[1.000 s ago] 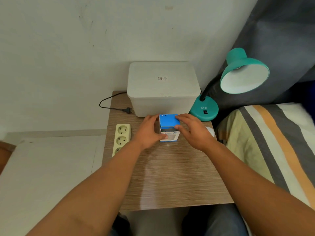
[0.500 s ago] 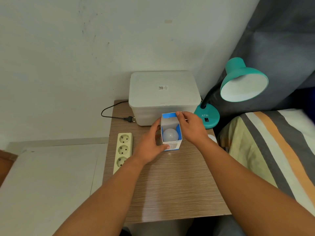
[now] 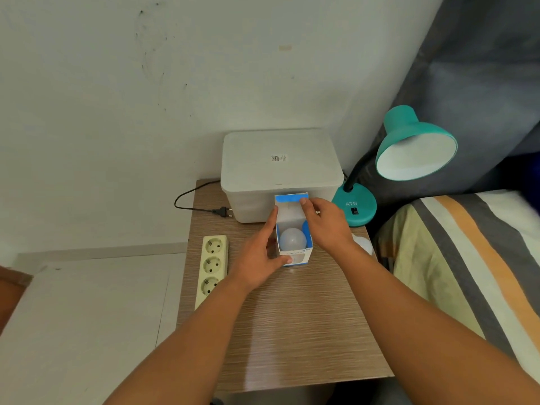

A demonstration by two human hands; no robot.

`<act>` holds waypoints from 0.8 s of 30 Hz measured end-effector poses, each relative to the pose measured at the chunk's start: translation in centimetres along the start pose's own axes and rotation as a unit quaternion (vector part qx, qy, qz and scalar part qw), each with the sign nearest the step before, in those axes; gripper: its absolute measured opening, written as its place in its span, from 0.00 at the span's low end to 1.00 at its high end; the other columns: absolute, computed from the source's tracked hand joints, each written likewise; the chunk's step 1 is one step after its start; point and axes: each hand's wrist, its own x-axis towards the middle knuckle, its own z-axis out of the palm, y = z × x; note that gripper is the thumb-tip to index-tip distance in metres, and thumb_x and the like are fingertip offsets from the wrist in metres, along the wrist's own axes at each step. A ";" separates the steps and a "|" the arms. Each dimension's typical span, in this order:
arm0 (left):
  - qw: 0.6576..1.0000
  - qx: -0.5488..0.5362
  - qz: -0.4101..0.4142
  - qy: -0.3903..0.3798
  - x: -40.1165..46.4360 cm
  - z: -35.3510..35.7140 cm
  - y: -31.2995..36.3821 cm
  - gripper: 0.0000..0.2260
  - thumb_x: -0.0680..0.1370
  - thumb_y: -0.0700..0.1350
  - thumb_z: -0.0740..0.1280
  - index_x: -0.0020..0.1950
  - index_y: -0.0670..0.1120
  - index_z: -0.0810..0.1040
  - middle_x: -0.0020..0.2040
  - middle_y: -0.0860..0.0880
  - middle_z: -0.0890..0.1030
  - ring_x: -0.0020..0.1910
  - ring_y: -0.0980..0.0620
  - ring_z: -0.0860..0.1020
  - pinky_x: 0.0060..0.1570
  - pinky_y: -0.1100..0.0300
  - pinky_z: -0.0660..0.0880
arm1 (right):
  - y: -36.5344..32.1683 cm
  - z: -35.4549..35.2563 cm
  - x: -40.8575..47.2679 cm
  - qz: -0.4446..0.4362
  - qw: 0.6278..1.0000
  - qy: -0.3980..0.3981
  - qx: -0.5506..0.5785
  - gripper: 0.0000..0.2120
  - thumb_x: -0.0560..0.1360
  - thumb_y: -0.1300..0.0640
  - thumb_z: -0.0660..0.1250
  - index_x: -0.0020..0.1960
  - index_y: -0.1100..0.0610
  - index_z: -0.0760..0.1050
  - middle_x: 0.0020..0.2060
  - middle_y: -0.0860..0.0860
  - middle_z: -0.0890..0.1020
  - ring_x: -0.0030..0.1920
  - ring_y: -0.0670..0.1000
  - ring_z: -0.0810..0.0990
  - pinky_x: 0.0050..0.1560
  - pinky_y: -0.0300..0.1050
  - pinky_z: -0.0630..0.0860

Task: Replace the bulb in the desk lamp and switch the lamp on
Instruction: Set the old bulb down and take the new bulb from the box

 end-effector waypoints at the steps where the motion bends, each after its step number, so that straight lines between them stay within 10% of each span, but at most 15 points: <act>1: 1.000 -0.003 -0.002 -0.002 0.1 0.0 0.0 0.50 0.70 0.48 0.77 0.77 0.73 0.47 0.69 0.53 0.77 0.65 0.53 0.78 0.64 0.45 0.76 | 0.2 0.0 -0.3 -0.001 1.000 0.003 0.002 0.19 0.83 0.46 0.58 0.61 0.59 0.79 0.53 0.55 0.83 0.49 0.51 0.78 0.50 0.46 0.75; 6: 1.000 -0.014 0.000 0.001 0.3 -0.2 -0.2 0.50 0.70 0.45 0.78 0.77 0.73 0.48 0.67 0.53 0.78 0.65 0.54 0.78 0.65 0.46 0.76 | 2.4 0.2 -2.4 -0.020 0.999 0.012 -0.035 0.25 0.79 0.47 0.66 0.74 0.54 0.68 0.64 0.52 0.76 0.63 0.51 0.75 0.65 0.52 0.73; 24: 1.000 -0.006 -0.001 -0.009 0.4 -0.3 -0.4 0.52 0.70 0.47 0.79 0.77 0.73 0.45 0.72 0.52 0.74 0.69 0.53 0.75 0.66 0.44 0.75 | 2.1 1.1 -2.2 -0.004 0.976 -0.089 -0.197 0.31 0.70 0.37 0.72 0.69 0.49 0.75 0.65 0.52 0.72 0.67 0.55 0.68 0.65 0.52 0.69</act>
